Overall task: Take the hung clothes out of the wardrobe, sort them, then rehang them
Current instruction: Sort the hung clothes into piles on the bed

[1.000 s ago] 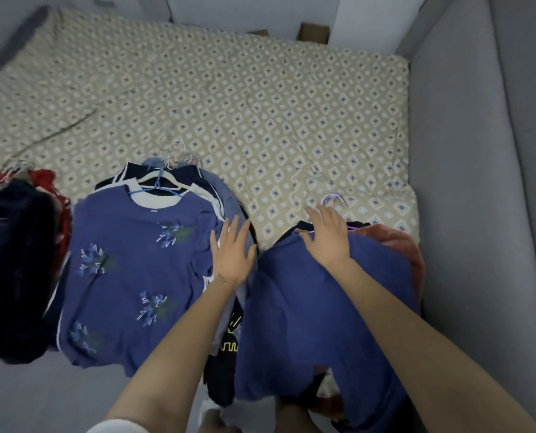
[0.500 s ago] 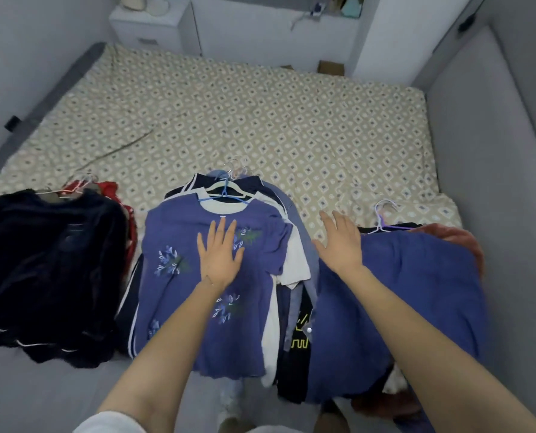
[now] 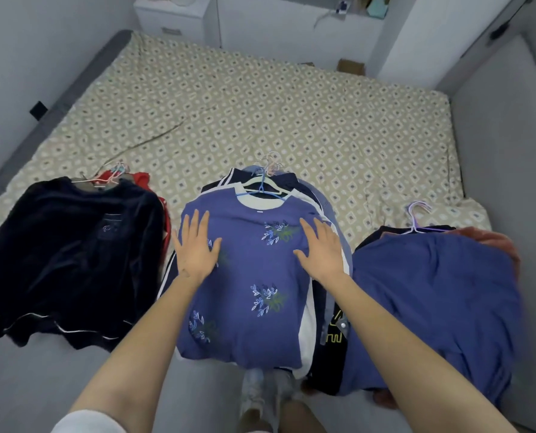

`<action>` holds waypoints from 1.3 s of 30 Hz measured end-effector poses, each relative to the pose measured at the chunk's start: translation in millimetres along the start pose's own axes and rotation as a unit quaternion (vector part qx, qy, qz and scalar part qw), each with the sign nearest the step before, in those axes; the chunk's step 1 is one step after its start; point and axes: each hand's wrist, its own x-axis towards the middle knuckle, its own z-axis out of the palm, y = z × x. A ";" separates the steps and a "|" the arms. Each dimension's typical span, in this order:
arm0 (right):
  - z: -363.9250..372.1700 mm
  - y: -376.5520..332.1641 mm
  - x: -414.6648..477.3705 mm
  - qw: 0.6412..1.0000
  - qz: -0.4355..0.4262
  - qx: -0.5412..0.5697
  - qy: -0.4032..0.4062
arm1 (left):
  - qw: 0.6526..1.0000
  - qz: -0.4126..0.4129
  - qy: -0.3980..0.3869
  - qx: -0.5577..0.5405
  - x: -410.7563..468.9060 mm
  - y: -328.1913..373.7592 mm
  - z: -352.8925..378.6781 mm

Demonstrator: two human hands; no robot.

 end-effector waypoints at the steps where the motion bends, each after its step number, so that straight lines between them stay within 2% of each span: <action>1: 1.1 -2.7 2.9 1.000 -0.002 -0.001 -0.001 | 1.000 -0.002 0.001 0.002 2.9 -1.8 0.7; 14: 12.2 6.3 72.7 0.998 0.017 0.025 -0.053 | 0.998 0.015 -0.055 0.027 55.8 19.1 21.1; 20: 28.3 14.8 108.1 0.996 0.022 0.014 -0.090 | 0.995 -0.011 -0.087 0.038 86.2 10.4 38.7; 26: 60.8 20.4 137.3 0.993 0.034 0.001 -0.114 | 0.989 0.010 -0.137 0.050 134.9 -16.2 64.6; 29: 83.4 19.8 155.7 0.991 0.048 0.022 -0.122 | 0.985 0.008 -0.146 0.096 158.9 -19.9 83.0; 35: 128.5 20.1 204.3 0.993 0.058 0.022 -0.105 | 0.979 0.034 -0.173 0.105 201.7 -45.2 126.2; 39: 146.5 17.7 233.6 0.995 0.053 0.001 -0.082 | 0.982 0.042 -0.153 0.102 231.1 -62.1 150.3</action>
